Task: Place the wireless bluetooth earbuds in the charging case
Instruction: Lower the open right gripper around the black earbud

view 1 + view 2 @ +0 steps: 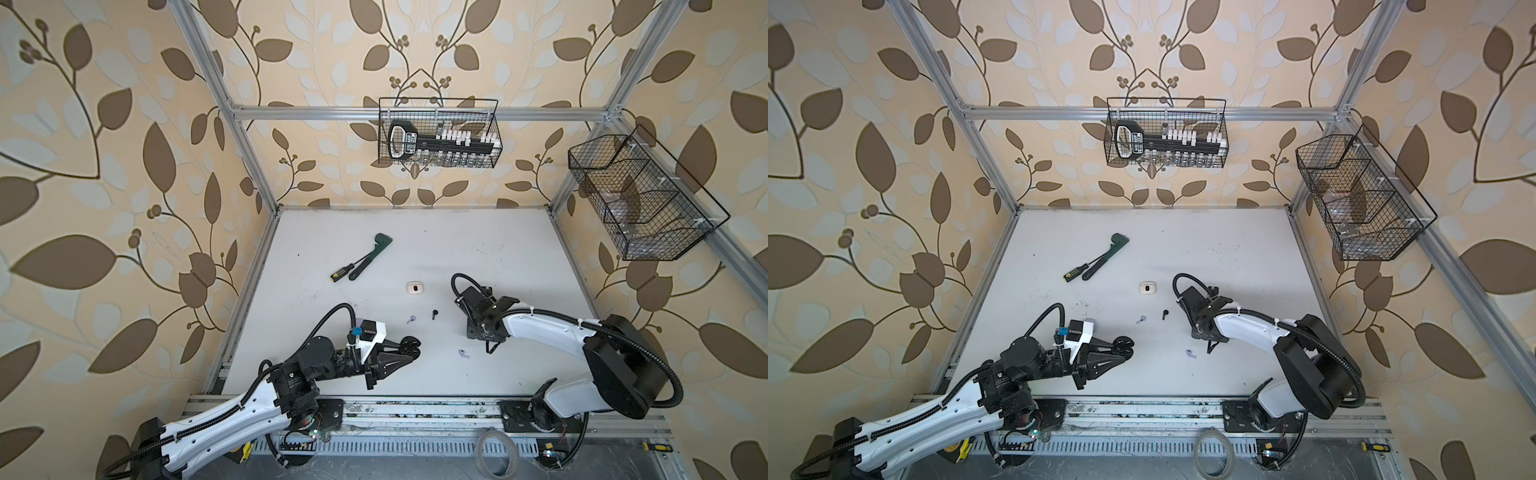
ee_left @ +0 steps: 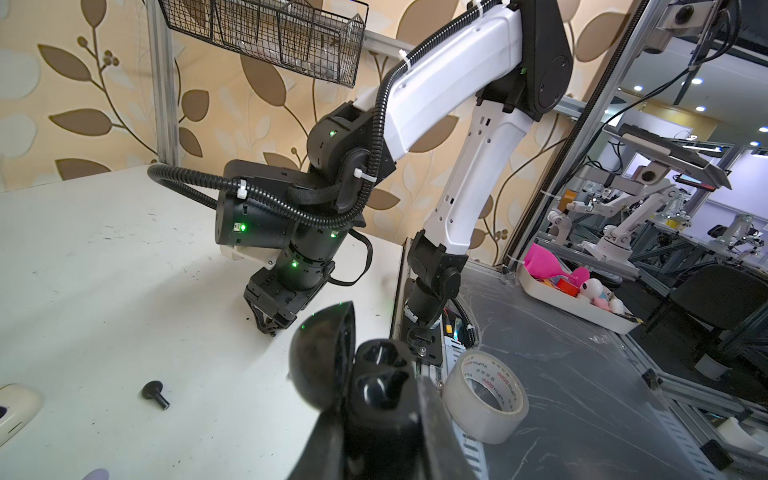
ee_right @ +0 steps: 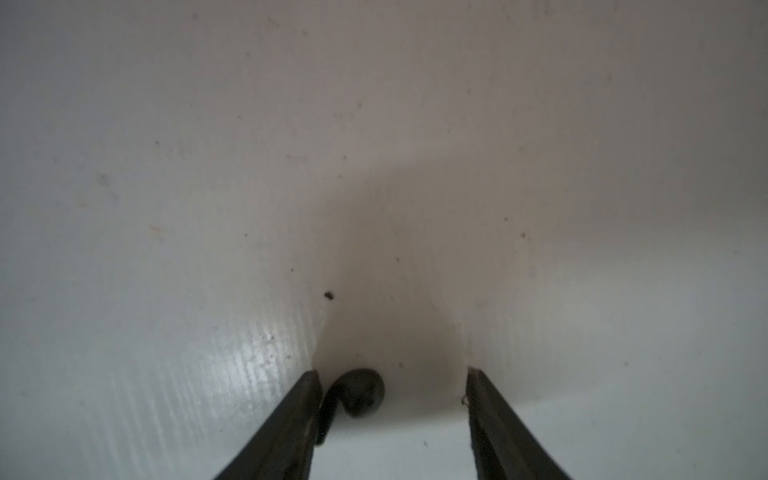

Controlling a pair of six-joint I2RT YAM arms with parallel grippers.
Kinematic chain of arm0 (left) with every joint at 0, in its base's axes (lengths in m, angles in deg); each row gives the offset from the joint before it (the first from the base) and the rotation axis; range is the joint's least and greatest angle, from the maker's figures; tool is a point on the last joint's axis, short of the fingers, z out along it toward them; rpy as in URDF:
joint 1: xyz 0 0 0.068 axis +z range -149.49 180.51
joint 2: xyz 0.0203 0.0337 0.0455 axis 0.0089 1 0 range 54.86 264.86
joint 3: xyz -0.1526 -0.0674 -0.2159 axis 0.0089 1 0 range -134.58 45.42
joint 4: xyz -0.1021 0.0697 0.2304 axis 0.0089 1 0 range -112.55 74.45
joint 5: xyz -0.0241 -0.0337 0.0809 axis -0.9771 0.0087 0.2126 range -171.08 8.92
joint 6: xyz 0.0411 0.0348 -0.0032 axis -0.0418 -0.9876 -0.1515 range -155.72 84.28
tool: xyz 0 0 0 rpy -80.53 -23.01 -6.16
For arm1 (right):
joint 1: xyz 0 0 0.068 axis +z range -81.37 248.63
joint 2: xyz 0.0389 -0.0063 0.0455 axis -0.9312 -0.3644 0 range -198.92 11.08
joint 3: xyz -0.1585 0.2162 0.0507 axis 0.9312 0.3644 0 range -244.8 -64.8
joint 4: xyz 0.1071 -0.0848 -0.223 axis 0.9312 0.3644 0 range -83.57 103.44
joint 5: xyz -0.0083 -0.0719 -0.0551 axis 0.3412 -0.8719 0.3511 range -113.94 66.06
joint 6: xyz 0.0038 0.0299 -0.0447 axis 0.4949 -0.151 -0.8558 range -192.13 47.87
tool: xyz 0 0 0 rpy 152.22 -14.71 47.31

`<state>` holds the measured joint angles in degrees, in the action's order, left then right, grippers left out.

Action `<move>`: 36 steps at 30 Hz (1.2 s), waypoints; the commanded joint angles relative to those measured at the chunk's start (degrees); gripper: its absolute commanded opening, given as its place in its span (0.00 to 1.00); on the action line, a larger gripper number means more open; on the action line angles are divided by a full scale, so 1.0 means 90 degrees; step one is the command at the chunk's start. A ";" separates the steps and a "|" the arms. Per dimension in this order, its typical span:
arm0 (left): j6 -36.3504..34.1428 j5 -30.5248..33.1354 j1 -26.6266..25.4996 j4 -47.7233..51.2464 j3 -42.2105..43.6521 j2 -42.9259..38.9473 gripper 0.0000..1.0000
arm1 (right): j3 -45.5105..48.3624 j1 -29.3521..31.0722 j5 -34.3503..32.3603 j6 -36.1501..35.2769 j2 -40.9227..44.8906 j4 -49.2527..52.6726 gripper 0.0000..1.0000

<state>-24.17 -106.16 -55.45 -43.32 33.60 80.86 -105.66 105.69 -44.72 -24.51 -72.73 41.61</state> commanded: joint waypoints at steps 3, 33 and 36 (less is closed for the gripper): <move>0.0042 -0.0114 -0.0061 -0.0236 -0.0011 -0.0001 0.00 | 0.0131 0.0098 -0.0224 0.0212 0.0058 0.0275 0.53; 0.0035 -0.0114 -0.0061 -0.0184 -0.0072 0.0090 0.00 | 0.0845 -0.0506 0.1100 -0.0388 0.0809 -0.0552 0.36; 0.0045 -0.0123 -0.0061 -0.0194 -0.0079 0.0089 0.00 | 0.0839 -0.0626 0.1258 -0.0562 0.0754 -0.0554 0.35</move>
<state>-23.60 -106.18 -55.45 -43.30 33.60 81.67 -99.14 100.81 -36.04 -27.92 -65.87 34.53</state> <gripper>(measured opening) 0.220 0.351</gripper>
